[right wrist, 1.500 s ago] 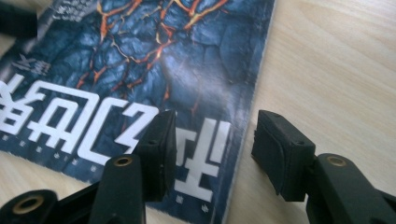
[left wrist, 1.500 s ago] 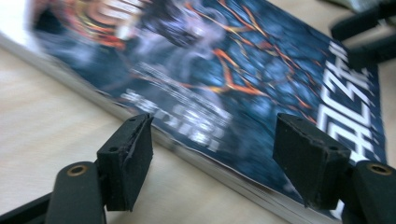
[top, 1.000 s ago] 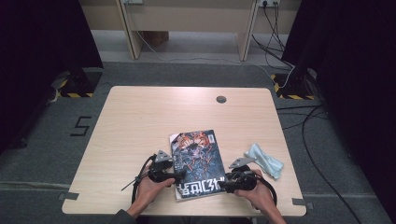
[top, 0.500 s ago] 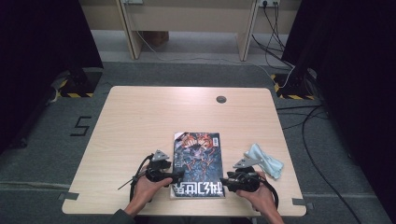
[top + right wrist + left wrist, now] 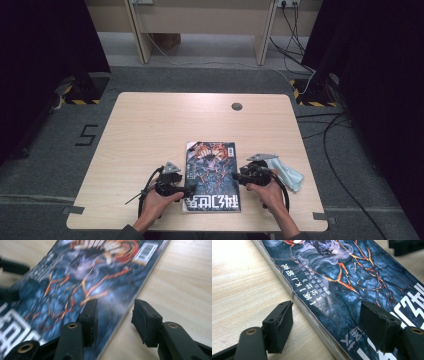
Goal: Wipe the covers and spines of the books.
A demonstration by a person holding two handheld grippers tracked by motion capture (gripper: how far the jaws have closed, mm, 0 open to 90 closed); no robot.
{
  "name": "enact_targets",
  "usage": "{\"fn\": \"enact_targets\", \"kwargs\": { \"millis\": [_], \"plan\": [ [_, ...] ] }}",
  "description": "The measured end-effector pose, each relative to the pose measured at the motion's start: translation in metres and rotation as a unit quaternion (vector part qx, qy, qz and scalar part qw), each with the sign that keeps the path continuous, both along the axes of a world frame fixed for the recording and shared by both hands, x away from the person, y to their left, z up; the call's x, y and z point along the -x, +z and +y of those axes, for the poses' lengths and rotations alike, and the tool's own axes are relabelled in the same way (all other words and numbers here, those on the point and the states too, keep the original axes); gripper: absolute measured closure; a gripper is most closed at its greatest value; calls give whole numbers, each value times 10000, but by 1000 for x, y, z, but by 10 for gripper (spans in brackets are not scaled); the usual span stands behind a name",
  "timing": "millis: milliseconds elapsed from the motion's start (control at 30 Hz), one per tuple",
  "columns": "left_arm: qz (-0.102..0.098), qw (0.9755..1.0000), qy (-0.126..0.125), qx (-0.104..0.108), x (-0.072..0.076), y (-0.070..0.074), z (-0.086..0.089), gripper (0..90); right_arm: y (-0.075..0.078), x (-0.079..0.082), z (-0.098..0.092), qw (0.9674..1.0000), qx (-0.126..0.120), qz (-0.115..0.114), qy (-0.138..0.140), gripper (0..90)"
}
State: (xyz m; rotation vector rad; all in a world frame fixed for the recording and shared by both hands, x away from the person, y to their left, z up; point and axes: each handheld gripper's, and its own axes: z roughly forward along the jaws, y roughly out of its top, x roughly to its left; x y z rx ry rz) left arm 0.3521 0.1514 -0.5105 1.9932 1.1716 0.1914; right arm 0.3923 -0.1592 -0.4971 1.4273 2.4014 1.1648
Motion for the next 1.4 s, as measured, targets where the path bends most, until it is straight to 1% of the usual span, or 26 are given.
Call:
{"fn": "enact_targets", "kwargs": {
  "millis": [100, 167, 233, 267, 300, 400, 433, 467, 533, 600, 633, 733, 833, 867, 900, 967, 1000, 1033, 1067, 1100, 1133, 1167, 1200, 1267, 1333, 1400],
  "plan": [
    [-36, 9999, 51, -108, 1, 0, 0, 267, -3, -7, 4, 10000, 53, 77, -24, 546],
    [-26, 9999, 92, -110, 0, 0, 1, 257, -6, -10, 6, 9999, 37, 130, -50, 539],
    [-33, 9999, 52, -121, 1, 0, 1, 260, -7, -10, 6, 9998, -50, 150, -86, 533],
    [-24, 9999, 4, -109, 2, 0, 1, 266, -7, -11, 6, 9996, -137, 208, -114, 520],
    [1, 10000, -54, -57, 2, 0, 0, 272, -8, -12, 6, 9995, -210, 208, -149, 516],
    [-20, 9999, -116, -20, 3, 0, -4, 306, -9, -10, 5, 9988, -350, 242, -254, 502],
    [-81, 9998, -111, -120, 4, 0, -6, 309, -9, -10, 5, 9984, -398, 264, -295, 502],
    [-116, 9998, -106, -150, 5, 0, -7, 307, -10, -10, 4, 9975, -505, 322, -367, 504],
    [-43, 9999, -73, -65, 5, 0, -7, 302, -11, -9, 3, 9962, -626, 360, -485, 506],
    [-1, 10000, -44, 31, 5, 0, -6, 304, -11, -8, 4, 9957, -648, 334, -573, 506],
    [-5, 10000, -26, 28, 6, 0, -6, 308, -11, -8, 5, 9957, -632, 326, -594, 508],
    [-136, 9998, -78, -148, 7, 0, -9, 318, -10, -7, 7, 9960, -533, 288, -655, 510],
    [-134, 9997, -91, -162, 8, 0, -9, 344, -8, -7, 8, 9950, -608, 265, -751, 511],
    [-133, 9997, -94, -172, 8, 0, -10, 347, -4, -6, 7, 9944, -693, 187, -778, 512],
    [-144, 9996, -104, -201, 9, 0, -10, 347, 2, -5, 8, 9939, -794, 33, -770, 525],
    [-160, 9997, -109, -162, 10, 0, -10, 352, 13, -3, 8, 9917, -1077, -176, -685, 585],
    [-146, 9998, -117, -83, 11, -1, -11, 382, 20, -2, 11, 9866, -1527, -181, -542, 655],
    [-132, 9998, -157, 38, 12, -2, -12, 419, 21, -1, 15, 9861, -1617, -82, -386, 673],
    [-135, 9998, -154, 61, 14, -2, -15, 445, 21, 1, 21, 9889, -1472, -51, -212, 657],
    [-216, 9996, -175, -51, 15, -2, -18, 439, 21, 4, 30, 9943, -1044, -173, -94, 662],
    [-235, 9995, -183, -109, 16, -2, -20, 430, 20, 5, 36, 9976, -626, -291, -3, 664],
    [-214, 9995, -202, -92, 16, -2, -19, 426, 20, 5, 36, 9982, -543, -253, 34, 682],
    [-185, 9996, -221, -63, 16, -2, -18, 426, 21, 3, 32, 9983, -540, -191, 45, 709],
    [-176, 9995, -241, -55, 16, -1, -18, 431, 23, 2, 25, 9987, -497, -107, 87, 723],
    [-201, 9995, -237, -103, 17, -1, -19, 429, 22, 0, 21, 9987, -495, 24, 73, 727],
    [-198, 9994, -260, -137, 17, -1, -19, 429, 21, -1, 19, 9988, -477, 93, 95, 715]
  ]
}}
